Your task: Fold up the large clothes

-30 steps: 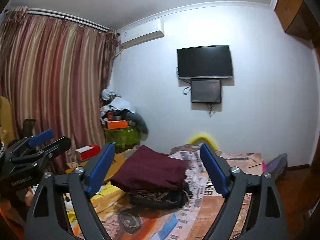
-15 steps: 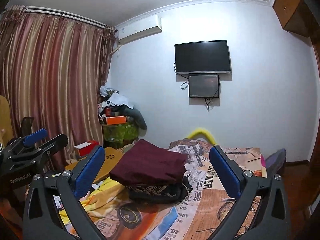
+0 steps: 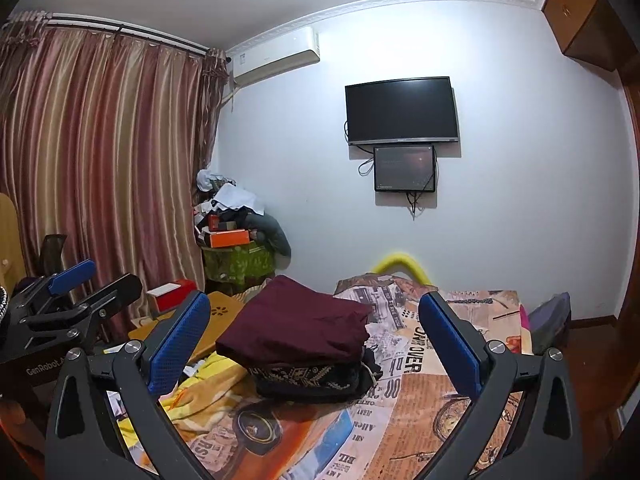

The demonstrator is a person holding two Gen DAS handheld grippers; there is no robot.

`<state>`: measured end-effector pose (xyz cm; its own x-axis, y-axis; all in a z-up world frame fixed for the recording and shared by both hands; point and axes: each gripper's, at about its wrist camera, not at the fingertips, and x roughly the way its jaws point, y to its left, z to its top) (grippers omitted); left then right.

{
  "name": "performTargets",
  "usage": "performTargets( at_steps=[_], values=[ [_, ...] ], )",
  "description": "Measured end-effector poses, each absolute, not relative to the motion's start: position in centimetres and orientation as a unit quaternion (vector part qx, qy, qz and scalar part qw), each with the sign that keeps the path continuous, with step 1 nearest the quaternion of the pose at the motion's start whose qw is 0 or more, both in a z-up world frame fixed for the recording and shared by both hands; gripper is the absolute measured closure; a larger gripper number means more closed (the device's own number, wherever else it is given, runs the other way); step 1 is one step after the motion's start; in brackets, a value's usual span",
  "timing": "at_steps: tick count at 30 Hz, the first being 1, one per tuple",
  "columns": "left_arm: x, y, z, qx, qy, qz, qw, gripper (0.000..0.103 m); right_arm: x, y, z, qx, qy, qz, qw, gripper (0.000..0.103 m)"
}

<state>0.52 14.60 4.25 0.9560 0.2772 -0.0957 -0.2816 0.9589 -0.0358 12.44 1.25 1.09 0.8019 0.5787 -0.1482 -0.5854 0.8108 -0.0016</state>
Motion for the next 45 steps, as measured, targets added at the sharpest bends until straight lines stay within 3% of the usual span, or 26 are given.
performTargets(
  at_steps=[45],
  values=[
    [2.1, 14.2, 3.5, -0.034, 0.070, 0.110, 0.991, 0.001, 13.1, -0.1, 1.2, -0.006, 0.083, 0.290, 0.954, 0.000]
  ],
)
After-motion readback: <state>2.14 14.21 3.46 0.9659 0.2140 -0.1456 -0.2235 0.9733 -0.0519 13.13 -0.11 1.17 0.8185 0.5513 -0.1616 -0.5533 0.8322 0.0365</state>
